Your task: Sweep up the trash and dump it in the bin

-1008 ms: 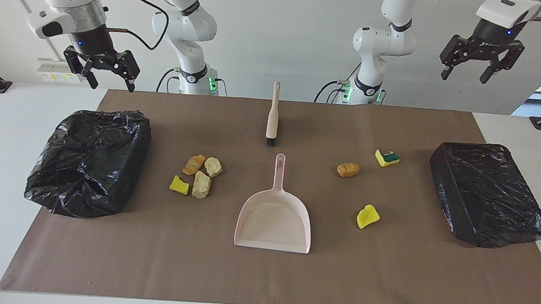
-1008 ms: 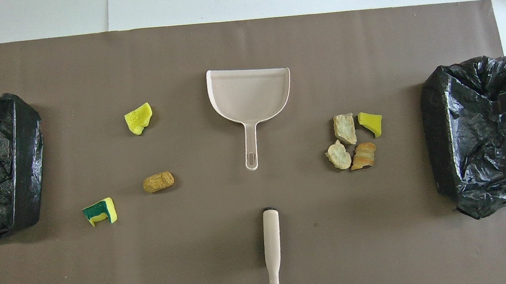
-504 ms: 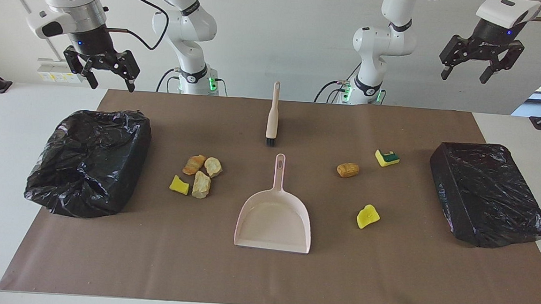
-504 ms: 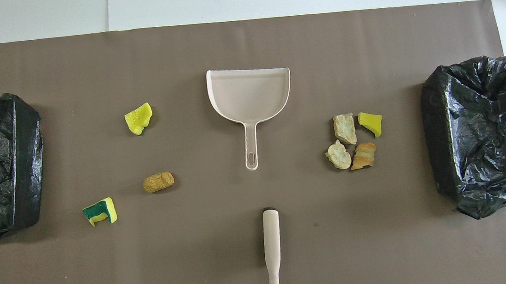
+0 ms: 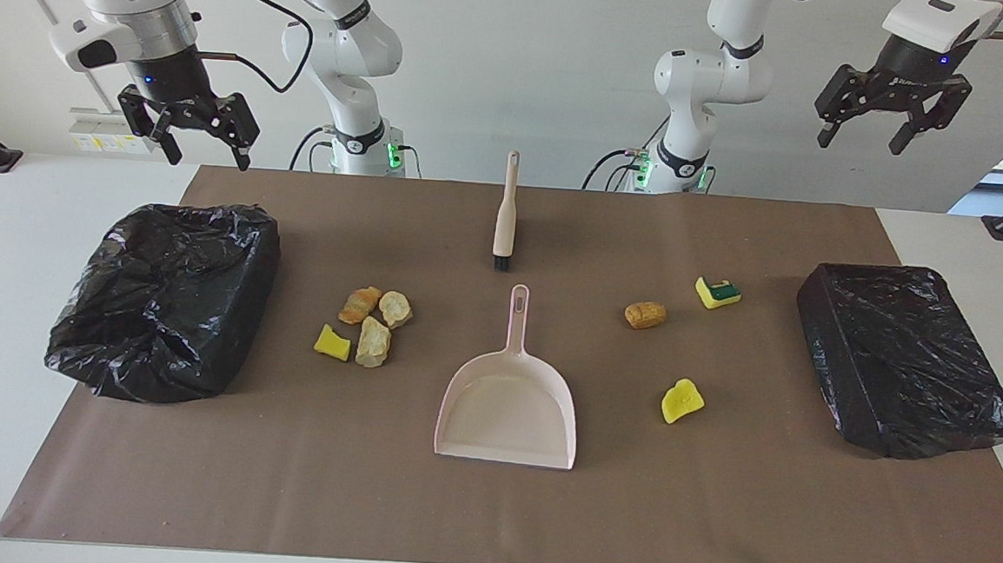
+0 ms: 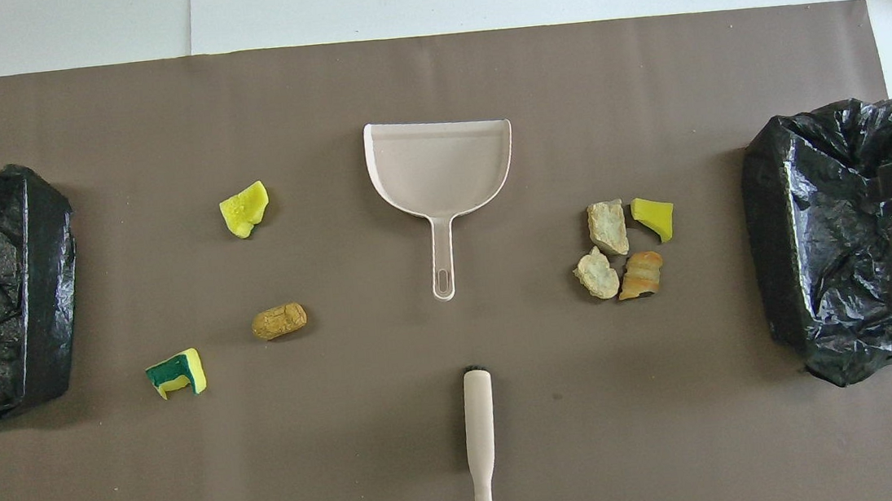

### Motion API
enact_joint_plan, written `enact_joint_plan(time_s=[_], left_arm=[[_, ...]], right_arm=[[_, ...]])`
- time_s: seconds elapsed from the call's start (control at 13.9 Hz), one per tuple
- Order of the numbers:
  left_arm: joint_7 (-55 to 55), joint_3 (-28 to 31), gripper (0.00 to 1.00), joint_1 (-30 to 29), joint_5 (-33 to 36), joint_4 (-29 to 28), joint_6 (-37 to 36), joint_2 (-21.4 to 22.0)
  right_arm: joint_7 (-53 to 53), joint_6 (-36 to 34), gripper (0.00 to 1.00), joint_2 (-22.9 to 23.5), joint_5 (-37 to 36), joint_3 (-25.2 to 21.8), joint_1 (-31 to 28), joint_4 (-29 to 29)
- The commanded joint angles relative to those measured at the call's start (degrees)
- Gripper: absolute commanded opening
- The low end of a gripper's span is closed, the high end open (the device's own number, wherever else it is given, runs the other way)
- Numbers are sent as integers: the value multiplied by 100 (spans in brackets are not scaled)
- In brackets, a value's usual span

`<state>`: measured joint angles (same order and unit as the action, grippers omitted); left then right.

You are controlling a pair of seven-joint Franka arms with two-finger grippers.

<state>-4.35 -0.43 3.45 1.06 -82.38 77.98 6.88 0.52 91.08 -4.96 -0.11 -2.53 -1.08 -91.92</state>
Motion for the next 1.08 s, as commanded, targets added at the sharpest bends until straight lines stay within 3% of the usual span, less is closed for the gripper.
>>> enact_joint_plan(time_s=[0.0, 1.01], left_arm=[[57, -36, 100, -29, 70, -164, -37, 138], [84, -71, 100, 50, 8, -190, 42, 165]], right_arm=[[167, -91, 100, -49, 90, 7, -24, -10], [167, -91, 100, -49, 90, -2, -24, -10]])
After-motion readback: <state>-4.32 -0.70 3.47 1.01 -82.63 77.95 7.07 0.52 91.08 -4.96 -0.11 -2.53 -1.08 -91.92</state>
